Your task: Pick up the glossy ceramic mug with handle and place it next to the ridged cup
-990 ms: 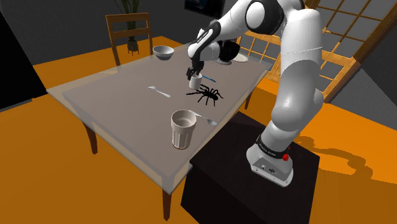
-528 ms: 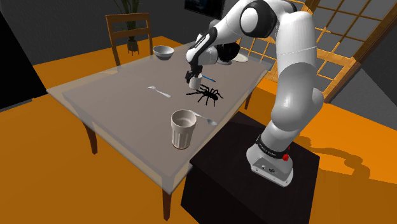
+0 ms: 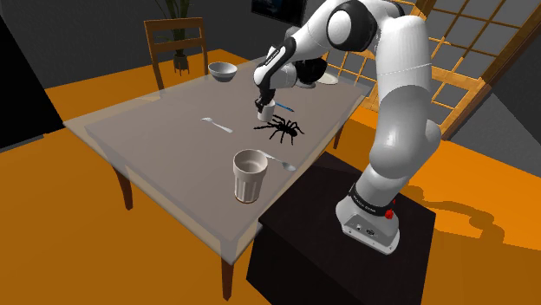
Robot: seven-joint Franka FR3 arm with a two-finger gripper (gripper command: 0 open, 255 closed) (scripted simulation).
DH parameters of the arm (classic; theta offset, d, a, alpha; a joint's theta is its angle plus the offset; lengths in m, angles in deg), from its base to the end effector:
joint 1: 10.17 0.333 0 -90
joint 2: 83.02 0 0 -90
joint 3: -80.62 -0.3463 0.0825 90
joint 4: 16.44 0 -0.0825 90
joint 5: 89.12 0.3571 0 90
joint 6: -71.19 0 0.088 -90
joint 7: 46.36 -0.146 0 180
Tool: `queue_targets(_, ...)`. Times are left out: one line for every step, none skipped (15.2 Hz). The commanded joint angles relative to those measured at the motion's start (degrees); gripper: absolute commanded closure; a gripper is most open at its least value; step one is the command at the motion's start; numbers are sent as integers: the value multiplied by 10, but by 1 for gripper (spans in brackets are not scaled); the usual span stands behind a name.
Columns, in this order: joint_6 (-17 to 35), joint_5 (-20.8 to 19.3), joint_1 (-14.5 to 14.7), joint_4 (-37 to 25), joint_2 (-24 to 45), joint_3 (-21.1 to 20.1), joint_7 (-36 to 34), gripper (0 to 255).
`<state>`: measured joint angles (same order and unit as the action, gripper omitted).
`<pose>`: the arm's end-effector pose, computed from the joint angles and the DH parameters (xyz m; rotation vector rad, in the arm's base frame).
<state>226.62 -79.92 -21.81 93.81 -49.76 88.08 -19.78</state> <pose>0.6190 -0.2117 0.2175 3.0541 0.0312 0.3130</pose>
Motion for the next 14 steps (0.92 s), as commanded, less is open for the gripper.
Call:
queue_targets(0, 0, 0, 0, 0, 0, 0, 255)
queue_targets(0, 0, 0, 0, 0, 0, 0, 255)
queue_targets(0, 0, 0, 0, 0, 0, 0, 255)
queue_targets(0, 0, 0, 0, 0, 0, 0, 255)
queue_targets(0, 0, 0, 0, 0, 0, 0, 255)
queue_targets(0, 0, 0, 0, 0, 0, 0, 255)
queue_targets(0, 0, 0, 0, 0, 0, 0, 255)
queue_targets(-5, -1, 1, 1, -6, 1, -1, 255)
queue_targets(-10, -3, 2, 2, -12, 3, -2, 255)
queue_targets(-16, -4, 3, 2, -18, 4, -3, 255)
queue_targets(-21, -5, 4, 3, -24, 6, -4, 255)
queue_targets(-27, -7, 5, 3, -30, 7, -5, 255)
queue_targets(-32, -8, 6, 3, -35, 8, -6, 255)
queue_targets(-38, -10, 7, 4, -41, 9, -7, 255)
